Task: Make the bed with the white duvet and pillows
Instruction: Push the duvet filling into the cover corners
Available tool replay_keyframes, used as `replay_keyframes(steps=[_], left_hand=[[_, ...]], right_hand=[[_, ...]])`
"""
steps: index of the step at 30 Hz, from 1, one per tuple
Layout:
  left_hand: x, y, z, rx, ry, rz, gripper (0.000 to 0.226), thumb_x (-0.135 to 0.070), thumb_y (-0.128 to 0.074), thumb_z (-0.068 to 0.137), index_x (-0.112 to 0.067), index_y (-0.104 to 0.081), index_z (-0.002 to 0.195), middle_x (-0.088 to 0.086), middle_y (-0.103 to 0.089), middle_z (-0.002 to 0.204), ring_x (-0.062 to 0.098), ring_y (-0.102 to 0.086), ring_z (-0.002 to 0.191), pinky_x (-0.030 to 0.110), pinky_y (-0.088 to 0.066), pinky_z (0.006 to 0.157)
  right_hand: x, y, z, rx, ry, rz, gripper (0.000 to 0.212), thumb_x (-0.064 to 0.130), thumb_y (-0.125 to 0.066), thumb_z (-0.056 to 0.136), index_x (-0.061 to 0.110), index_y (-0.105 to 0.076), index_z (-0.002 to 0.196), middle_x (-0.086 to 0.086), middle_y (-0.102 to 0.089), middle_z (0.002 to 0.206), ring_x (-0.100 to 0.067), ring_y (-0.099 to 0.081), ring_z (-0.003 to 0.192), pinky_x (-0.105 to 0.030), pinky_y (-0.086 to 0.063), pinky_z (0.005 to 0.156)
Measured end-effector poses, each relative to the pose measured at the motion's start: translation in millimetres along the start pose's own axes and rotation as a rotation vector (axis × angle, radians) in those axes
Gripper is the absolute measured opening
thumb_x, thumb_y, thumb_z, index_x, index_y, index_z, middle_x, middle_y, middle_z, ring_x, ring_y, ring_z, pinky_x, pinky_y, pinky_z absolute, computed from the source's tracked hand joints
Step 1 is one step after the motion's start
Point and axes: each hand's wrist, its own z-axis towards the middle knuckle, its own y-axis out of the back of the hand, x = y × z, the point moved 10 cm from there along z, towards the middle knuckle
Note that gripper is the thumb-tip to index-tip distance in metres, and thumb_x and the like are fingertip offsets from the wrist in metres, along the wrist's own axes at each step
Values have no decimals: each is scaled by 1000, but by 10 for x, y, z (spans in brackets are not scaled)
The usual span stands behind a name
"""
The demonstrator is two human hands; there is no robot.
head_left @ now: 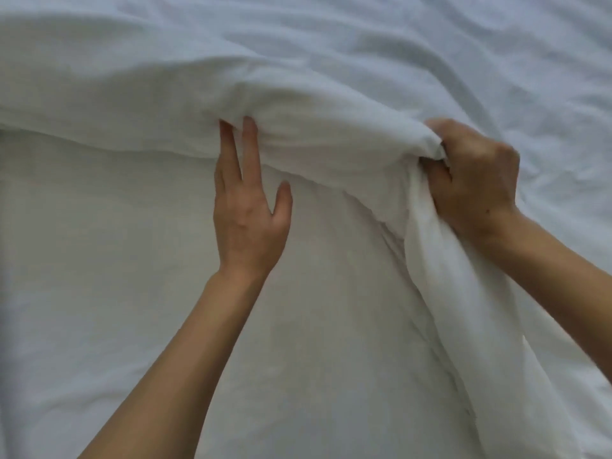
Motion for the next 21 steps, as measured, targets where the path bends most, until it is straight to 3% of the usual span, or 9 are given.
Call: replay_keyframes(steps=[2,4,6,8,10,15,18,21], left_hand=[[-44,-120,110,-1,112,-112,80,-28,-57,92,-19,-7,154,7,-7,162,17,-14,146,-4,-13,100],[-24,-275,151,-13,232,-204,87,-38,-61,91,-19,-3,154,5,-5,162,15,-10,147,-8,-5,96],[27,-345,210,-59,306,-197,97,-45,-65,87,-19,-1,154,7,-4,162,19,-8,148,4,-7,106],[120,-374,333,-75,336,-121,103,-46,-69,83,-19,1,154,14,-1,161,27,-8,148,29,-17,117],[182,-442,520,-10,267,20,108,-46,-71,80,-16,1,154,22,-1,159,34,-8,147,46,-22,117],[358,-765,886,267,-17,536,112,-55,-71,74,-15,-3,154,28,-4,156,41,-9,145,58,-18,113],[484,-865,1071,286,-94,753,94,-47,-75,74,-17,-24,148,28,-22,150,45,-21,138,63,-21,107],[428,-887,1270,167,-123,770,42,-23,-68,78,-9,-55,116,26,-49,117,44,-45,112,58,-35,97]], right_hand=[[-171,-39,164,4,-44,-36,24,16,-49,91,8,-67,104,-14,-69,83,-38,-62,69,-31,-34,54],[-279,-96,279,17,-60,-63,18,16,-51,92,9,-66,100,-13,-66,76,-36,-59,64,-29,-27,56],[-370,-188,349,40,-62,-74,17,17,-51,94,9,-65,99,-12,-64,74,-36,-57,61,-29,-27,55],[-472,-295,424,67,-80,-73,20,20,-48,95,9,-64,99,-12,-64,75,-35,-55,61,-30,-29,56],[-594,-424,512,105,-123,-76,21,22,-45,97,9,-62,94,-12,-63,75,-30,-48,61,-32,-29,57],[-878,-785,739,207,-274,-148,28,28,-38,100,12,-61,98,-13,-60,82,-27,-42,69,-34,-27,61],[-945,-988,817,266,-322,-175,30,28,-36,101,16,-63,102,-14,-63,90,-33,-52,77,-34,-30,63],[-980,-1091,806,270,-362,-195,31,29,-34,102,17,-62,103,-13,-62,88,-34,-53,76,-35,-31,64]])
